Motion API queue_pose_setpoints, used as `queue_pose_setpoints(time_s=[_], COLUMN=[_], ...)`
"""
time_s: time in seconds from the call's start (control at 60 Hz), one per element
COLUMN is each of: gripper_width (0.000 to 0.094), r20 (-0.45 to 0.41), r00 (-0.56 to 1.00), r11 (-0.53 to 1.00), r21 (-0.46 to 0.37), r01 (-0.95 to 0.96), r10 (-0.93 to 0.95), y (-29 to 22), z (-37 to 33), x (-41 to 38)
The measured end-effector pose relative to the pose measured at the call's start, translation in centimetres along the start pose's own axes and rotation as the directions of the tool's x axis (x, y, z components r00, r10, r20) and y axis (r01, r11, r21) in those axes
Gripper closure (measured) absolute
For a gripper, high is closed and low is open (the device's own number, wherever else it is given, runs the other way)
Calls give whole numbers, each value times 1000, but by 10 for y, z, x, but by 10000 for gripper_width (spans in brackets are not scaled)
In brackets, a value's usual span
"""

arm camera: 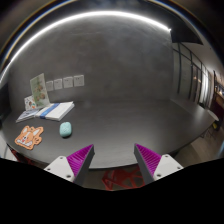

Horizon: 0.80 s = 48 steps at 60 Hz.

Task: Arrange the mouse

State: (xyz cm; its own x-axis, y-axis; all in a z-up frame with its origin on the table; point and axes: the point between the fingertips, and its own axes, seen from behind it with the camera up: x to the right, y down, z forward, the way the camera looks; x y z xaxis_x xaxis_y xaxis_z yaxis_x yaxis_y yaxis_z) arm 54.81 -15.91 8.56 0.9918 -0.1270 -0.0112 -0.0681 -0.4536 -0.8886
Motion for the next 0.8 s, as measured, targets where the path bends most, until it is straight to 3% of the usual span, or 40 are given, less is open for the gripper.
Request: queue_pose_setpoints(time_s=[0.267, 0.433, 0.633, 0.8], gripper_width=[99, 100, 100, 101], r20=[192, 288, 290, 283], r00=[981, 958, 954, 952], r11=[998, 1000, 997, 988], r21=[54, 5, -7, -65], r01=[-34, -4, 80, 137], r10=[23, 2, -75, -113], y=[2, 19, 10, 13], z=[29, 70, 124, 165], x=[-87, -150, -196, -230])
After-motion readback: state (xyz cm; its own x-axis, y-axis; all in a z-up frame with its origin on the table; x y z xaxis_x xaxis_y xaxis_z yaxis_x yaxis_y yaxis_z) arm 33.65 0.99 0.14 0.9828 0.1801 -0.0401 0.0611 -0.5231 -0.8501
